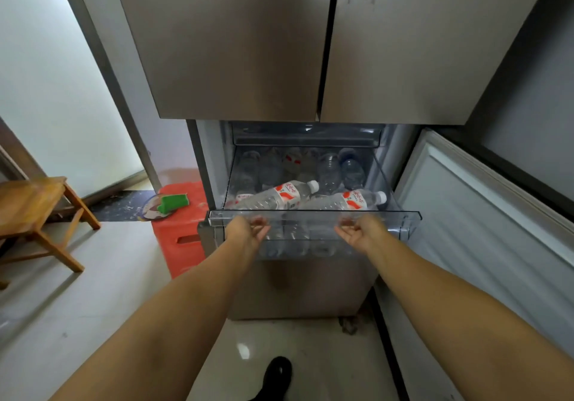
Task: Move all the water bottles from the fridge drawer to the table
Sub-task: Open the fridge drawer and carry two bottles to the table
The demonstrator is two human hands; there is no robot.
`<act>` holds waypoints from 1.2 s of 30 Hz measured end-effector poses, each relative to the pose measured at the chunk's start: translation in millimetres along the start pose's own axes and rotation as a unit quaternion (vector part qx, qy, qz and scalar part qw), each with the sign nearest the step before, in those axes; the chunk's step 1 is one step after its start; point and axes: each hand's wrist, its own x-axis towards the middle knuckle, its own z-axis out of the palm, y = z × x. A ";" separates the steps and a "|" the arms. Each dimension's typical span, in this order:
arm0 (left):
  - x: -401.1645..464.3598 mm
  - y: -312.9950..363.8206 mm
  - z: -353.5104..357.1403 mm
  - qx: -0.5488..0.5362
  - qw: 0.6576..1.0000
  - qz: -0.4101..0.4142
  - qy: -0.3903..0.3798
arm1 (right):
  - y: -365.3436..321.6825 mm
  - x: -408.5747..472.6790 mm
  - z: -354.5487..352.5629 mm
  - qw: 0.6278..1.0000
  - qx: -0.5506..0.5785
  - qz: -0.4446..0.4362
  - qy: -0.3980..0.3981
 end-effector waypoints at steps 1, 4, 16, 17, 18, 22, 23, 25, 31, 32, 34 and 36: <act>-9.2 -2.2 -2.7 -0.003 1.000 -0.004 -0.002 | 3.6 -3.3 -3.8 1.000 -0.001 0.002 0.002; -25.5 -12.4 -11.6 -0.003 1.000 -0.002 0.012 | 11.4 -15.9 -14.7 1.000 -0.012 0.012 0.006; -30.0 -7.4 -25.1 0.077 0.997 -0.020 0.000 | 8.4 -33.3 -21.9 0.995 -0.099 0.028 0.008; -32.7 -5.4 -26.6 0.080 0.996 -0.039 -0.005 | 4.9 -32.2 -25.2 0.991 -0.129 0.043 0.006; -36.8 -2.6 -26.7 0.098 0.993 -0.058 -0.011 | 0.1 -33.7 -28.5 0.984 -0.167 0.054 -0.001; -60.1 -3.7 -13.2 0.363 0.917 -0.110 -0.125 | -24.4 -47.1 -39.4 0.921 -0.384 0.063 -0.031; -66.3 -2.6 -3.8 0.409 0.892 -0.107 -0.158 | -31.6 -48.2 -37.6 0.912 -0.406 0.051 -0.024; -73.3 4.2 21.3 0.455 0.865 -0.067 -0.199 | -46.2 -45.6 -29.4 0.912 -0.409 0.002 -0.004; -48.2 30.8 77.9 0.579 0.770 0.124 -0.236 | -71.0 -20.4 3.8 0.944 -0.304 -0.097 0.089; -32.9 34.0 82.8 0.633 0.722 0.165 -0.226 | -70.5 -8.3 7.7 0.937 -0.322 -0.091 0.104; -7.7 36.8 85.7 0.731 0.610 0.235 -0.196 | -65.5 11.9 13.8 0.913 -0.381 -0.080 0.120; 22.7 38.4 84.2 0.786 0.545 0.224 -0.187 | -58.1 35.4 20.9 0.904 -0.409 -0.042 0.118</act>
